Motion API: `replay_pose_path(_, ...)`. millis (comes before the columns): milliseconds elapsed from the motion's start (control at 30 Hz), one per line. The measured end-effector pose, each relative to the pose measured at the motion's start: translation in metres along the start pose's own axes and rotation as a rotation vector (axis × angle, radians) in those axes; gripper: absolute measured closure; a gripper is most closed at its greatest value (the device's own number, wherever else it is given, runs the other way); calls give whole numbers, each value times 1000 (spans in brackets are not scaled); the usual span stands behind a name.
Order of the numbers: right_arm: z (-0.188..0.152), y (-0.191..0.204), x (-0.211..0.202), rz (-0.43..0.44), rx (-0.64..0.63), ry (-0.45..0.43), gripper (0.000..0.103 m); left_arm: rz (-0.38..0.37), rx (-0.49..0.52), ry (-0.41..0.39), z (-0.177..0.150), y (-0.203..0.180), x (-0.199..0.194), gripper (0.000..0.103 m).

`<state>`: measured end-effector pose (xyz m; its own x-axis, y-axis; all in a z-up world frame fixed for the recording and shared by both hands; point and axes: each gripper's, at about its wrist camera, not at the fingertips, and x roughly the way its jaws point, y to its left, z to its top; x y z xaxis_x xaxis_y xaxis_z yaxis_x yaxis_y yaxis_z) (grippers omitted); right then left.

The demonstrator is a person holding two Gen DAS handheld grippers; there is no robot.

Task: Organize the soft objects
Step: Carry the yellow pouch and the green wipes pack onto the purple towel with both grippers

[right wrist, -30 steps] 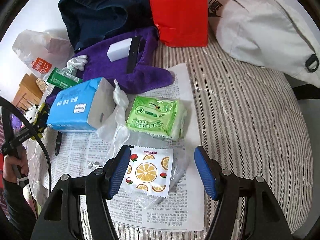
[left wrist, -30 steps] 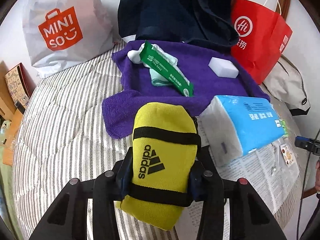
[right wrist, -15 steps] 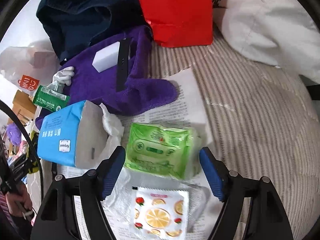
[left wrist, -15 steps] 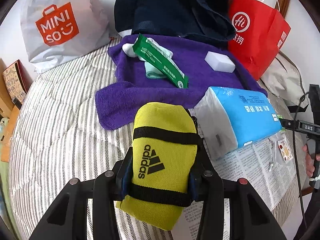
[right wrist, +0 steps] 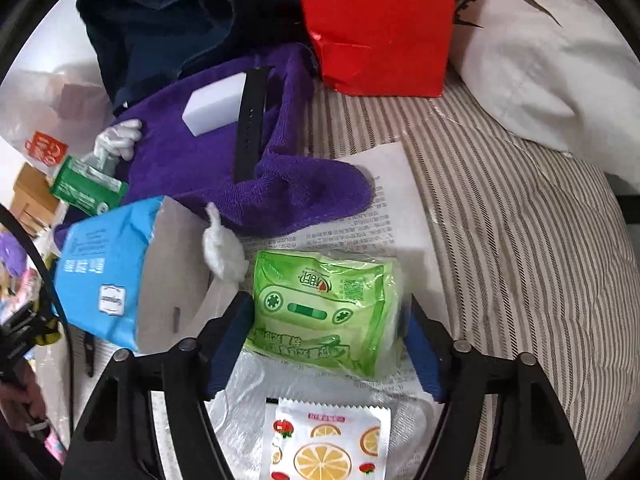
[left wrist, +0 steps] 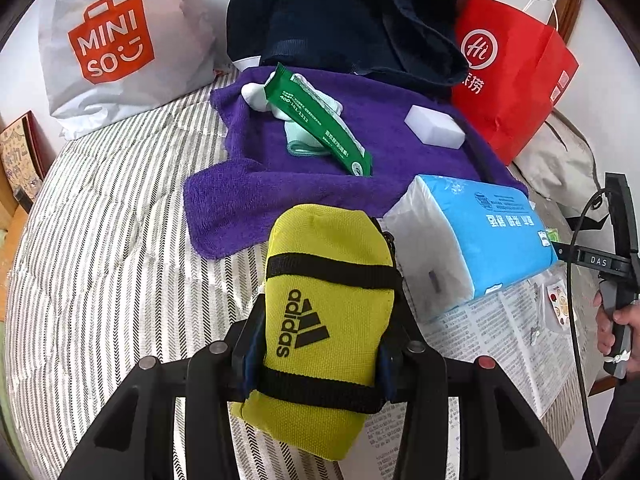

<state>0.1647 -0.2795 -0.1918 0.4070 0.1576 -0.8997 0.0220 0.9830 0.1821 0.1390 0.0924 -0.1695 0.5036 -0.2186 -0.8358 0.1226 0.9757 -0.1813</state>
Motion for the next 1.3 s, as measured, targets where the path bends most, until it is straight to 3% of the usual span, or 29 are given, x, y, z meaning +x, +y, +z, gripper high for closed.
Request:
replay_pose_path(300,1,7,6,-21,1,34,24,-13,-2,11,-3,0,2,60)
replay_pose_path(533,1,16,9,-46,-70,-11,28,-15,-8,7,-4,3,-3,60)
replay_pose_path(900,10,-16,-28,7,15,-66,32,-18,-40,-29,0,11,-19,60)
replay_pose_path(1300,12,-7,-70,47,-29,-122,32,-23,-33,-83,13,-2,-51,60)
